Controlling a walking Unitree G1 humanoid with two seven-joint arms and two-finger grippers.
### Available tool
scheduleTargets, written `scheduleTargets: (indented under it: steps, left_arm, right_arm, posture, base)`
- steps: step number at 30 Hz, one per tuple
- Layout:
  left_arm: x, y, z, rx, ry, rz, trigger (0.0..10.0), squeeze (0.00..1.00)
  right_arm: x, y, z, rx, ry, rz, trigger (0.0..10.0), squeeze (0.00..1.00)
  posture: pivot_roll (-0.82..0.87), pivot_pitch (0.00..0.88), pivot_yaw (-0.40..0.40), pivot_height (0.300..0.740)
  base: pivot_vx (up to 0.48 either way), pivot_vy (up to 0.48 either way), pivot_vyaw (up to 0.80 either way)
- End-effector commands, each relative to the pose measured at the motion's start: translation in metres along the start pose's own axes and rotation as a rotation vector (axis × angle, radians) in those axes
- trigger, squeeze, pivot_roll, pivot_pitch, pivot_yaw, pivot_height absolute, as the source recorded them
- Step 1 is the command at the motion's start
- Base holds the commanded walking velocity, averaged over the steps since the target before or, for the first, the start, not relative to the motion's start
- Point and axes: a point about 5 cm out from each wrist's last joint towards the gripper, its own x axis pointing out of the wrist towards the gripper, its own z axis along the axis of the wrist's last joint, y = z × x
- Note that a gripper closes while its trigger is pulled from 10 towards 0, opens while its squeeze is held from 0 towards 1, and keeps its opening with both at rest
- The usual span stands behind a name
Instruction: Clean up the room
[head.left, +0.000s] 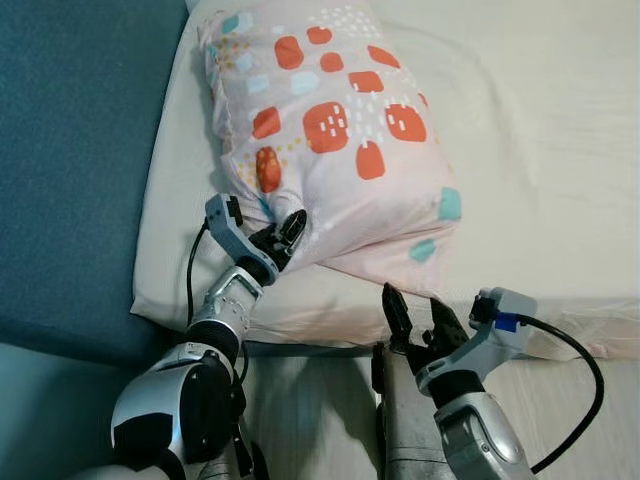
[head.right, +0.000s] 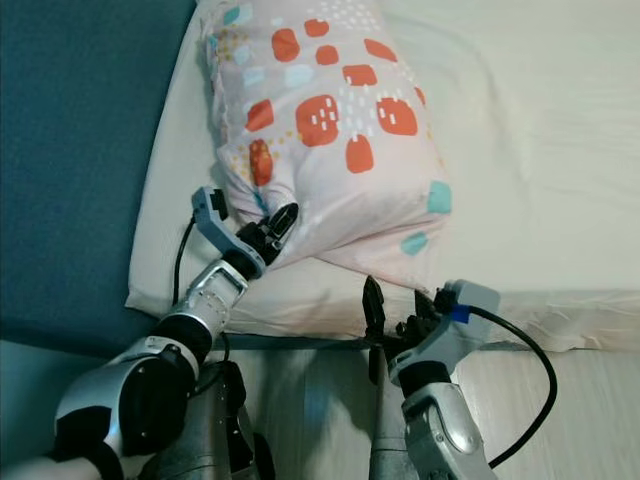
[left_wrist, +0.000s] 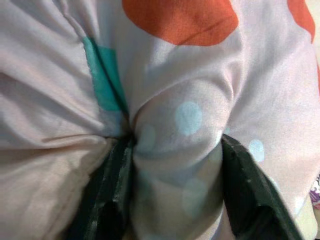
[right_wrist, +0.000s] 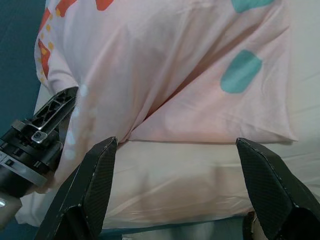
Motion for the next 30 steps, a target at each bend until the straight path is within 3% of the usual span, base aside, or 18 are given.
scheduleTargets:
  steps: [1, 7, 8, 9, 11, 14, 16, 19, 20, 22, 25, 26, 28, 29, 30]
  left_arm:
    - [-0.006, -0.001, -0.033, -0.040, 0.111, 0.017, 0.0, 0.00]
    - [0.001, -0.005, -0.021, -0.058, 0.055, 0.039, 0.0, 0.00]
    - [0.012, -0.015, -0.001, -0.064, -0.012, 0.028, 0.0, 0.00]
    - [0.012, -0.015, -0.001, -0.064, -0.012, 0.028, 0.0, 0.00]
    - [0.020, -0.021, 0.018, -0.064, -0.073, 0.026, 0.0, 0.00]
    - [0.020, -0.019, 0.030, -0.057, -0.106, 0.041, 0.0, 0.00]
    - [0.018, -0.012, 0.049, -0.040, -0.158, 0.079, 0.0, 0.00]
    - [0.015, -0.006, 0.057, -0.026, -0.179, 0.107, 0.0, 0.00]
    - [0.007, 0.006, 0.065, -0.004, -0.193, 0.147, 0.0, 0.00]
    - [0.007, 0.006, 0.065, -0.004, -0.193, 0.147, 0.0, 0.00]
    - [-0.032, 0.055, 0.080, 0.114, -0.187, 0.317, 0.0, 0.00]
    - [-0.032, 0.055, 0.080, 0.114, -0.187, 0.317, 0.0, 0.00]
    - [-0.054, 0.078, 0.090, 0.230, -0.154, 0.425, 0.0, 0.00]
    - [-0.054, 0.078, 0.090, 0.230, -0.154, 0.425, 0.0, 0.00]
    - [-0.070, 0.091, 0.103, 0.338, -0.134, 0.510, 0.0, 0.00]
  right_arm:
    - [-0.003, -0.002, -0.002, 0.032, 0.006, -0.029, 10.0, 0.00]
    - [-0.002, -0.002, 0.000, 0.030, 0.001, -0.028, 10.0, 0.00]
    - [-0.001, -0.003, 0.001, 0.028, -0.003, -0.029, 10.0, 0.00]
    - [-0.001, -0.003, 0.001, 0.028, -0.003, -0.029, 10.0, 0.00]
    - [0.001, -0.004, 0.001, 0.028, -0.007, -0.028, 10.0, 0.00]
    - [0.003, -0.004, 0.002, 0.028, -0.011, -0.027, 10.0, 0.00]
    - [0.005, -0.004, 0.002, 0.026, -0.015, -0.025, 10.0, 0.00]
    - [0.007, -0.005, 0.002, 0.025, -0.016, -0.025, 10.0, 0.00]
    - [0.008, -0.006, 0.003, 0.022, -0.018, -0.026, 10.0, 0.00]
    - [0.008, -0.006, 0.003, 0.022, -0.018, -0.026, 10.0, 0.00]
    - [0.015, -0.010, 0.004, 0.016, -0.028, -0.023, 10.0, 0.00]
    - [0.015, -0.010, 0.004, 0.016, -0.028, -0.023, 10.0, 0.00]
    - [0.019, -0.011, 0.004, 0.014, -0.033, -0.018, 10.0, 0.00]
    - [0.019, -0.011, 0.004, 0.014, -0.033, -0.018, 10.0, 0.00]
    - [0.022, -0.010, 0.005, 0.014, -0.036, -0.011, 10.0, 0.00]
  posture:
    - [-0.22, 0.476, 0.028, 0.550]
    - [-0.22, 0.469, 0.033, 0.550]
    - [-0.22, 0.457, 0.040, 0.550]
    - [-0.22, 0.457, 0.040, 0.550]
    - [-0.21, 0.446, 0.045, 0.550]
    - [-0.21, 0.439, 0.049, 0.550]
    - [-0.20, 0.428, 0.052, 0.550]
    - [-0.19, 0.418, 0.057, 0.550]
    - [-0.18, 0.408, 0.061, 0.550]
    - [-0.18, 0.408, 0.061, 0.550]
    - [-0.15, 0.366, 0.069, 0.550]
    - [-0.15, 0.366, 0.069, 0.550]
    - [-0.14, 0.353, 0.070, 0.550]
    - [-0.14, 0.353, 0.070, 0.550]
    - [-0.13, 0.343, 0.072, 0.550]
  base:
    - [0.000, 0.000, 0.00]
    - [0.000, 0.000, 0.00]
    - [0.000, 0.000, 0.00]
    - [0.000, 0.000, 0.00]
    - [0.000, 0.000, 0.00]
    - [0.000, 0.000, 0.00]
    - [0.000, 0.000, 0.00]
    - [0.000, 0.000, 0.00]
    - [0.000, 0.000, 0.00]
    - [0.000, 0.000, 0.00]
    - [0.000, 0.000, 0.00]
    - [0.000, 0.000, 0.00]
    - [0.000, 0.000, 0.00]
    - [0.000, 0.000, 0.00]
    - [0.000, 0.000, 0.00]
